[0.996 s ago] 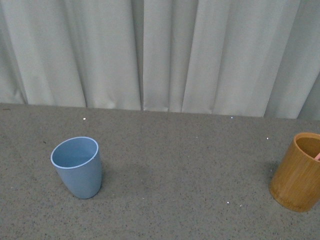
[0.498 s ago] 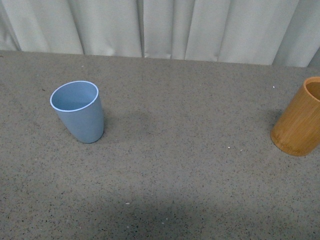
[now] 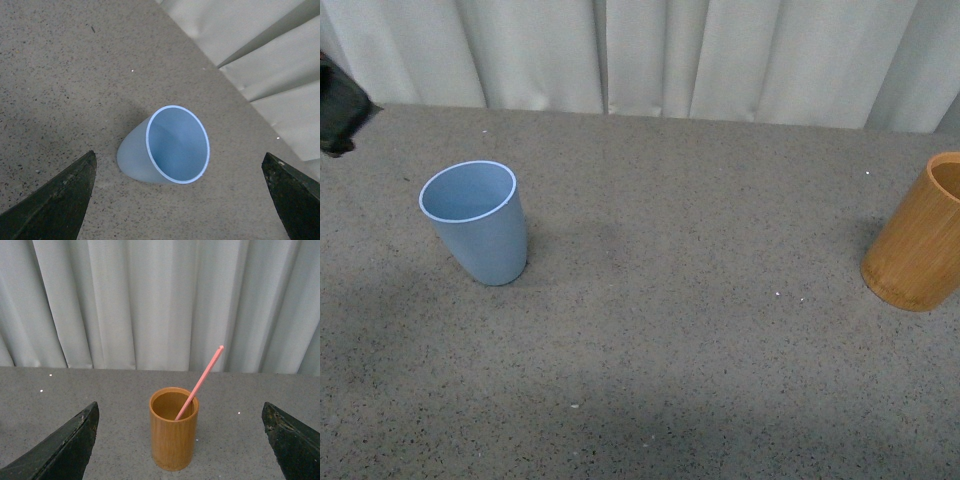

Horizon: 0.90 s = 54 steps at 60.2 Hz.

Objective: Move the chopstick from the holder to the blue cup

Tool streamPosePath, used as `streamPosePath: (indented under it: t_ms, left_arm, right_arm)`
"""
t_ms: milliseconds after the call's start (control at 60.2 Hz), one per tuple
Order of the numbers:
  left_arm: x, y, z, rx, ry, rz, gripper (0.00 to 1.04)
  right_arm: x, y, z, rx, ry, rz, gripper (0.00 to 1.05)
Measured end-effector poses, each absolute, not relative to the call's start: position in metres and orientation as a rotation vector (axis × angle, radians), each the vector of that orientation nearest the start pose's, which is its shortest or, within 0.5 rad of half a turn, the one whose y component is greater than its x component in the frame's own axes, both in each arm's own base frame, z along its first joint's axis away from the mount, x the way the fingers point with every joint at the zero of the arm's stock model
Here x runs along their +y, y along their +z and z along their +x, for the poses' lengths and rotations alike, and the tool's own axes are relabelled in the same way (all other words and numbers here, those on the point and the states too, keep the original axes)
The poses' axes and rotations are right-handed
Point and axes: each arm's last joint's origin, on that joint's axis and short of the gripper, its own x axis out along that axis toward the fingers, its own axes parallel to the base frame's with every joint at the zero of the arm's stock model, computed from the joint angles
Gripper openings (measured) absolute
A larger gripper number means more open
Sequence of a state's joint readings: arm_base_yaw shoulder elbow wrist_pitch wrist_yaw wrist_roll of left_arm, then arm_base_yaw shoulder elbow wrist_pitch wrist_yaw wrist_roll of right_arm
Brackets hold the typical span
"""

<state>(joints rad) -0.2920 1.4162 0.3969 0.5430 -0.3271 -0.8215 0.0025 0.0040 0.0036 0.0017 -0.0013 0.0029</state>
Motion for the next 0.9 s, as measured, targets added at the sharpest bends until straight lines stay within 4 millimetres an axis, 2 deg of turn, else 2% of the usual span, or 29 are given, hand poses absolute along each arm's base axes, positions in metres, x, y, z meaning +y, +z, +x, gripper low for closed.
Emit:
streamPosePath:
  t_ms: [299, 681, 896]
  left_arm:
    - [-0.072, 0.115, 0.253, 0.569, 0.254, -0.580, 0.98]
    - [-0.078, 0.098, 0.263, 0.653, 0.302, -0.524, 0.98]
    - [-0.079, 0.096, 0.268, 0.658, 0.305, -0.526, 0.98]
  right_arm:
    - [0.000, 0.165, 0.098, -0.001, 0.004, 0.003, 0.95]
    - [0.000, 0.165, 0.098, -0.001, 0.004, 0.003, 0.95]
    - [0.000, 0.165, 0.098, -0.001, 0.004, 0.003, 0.95]
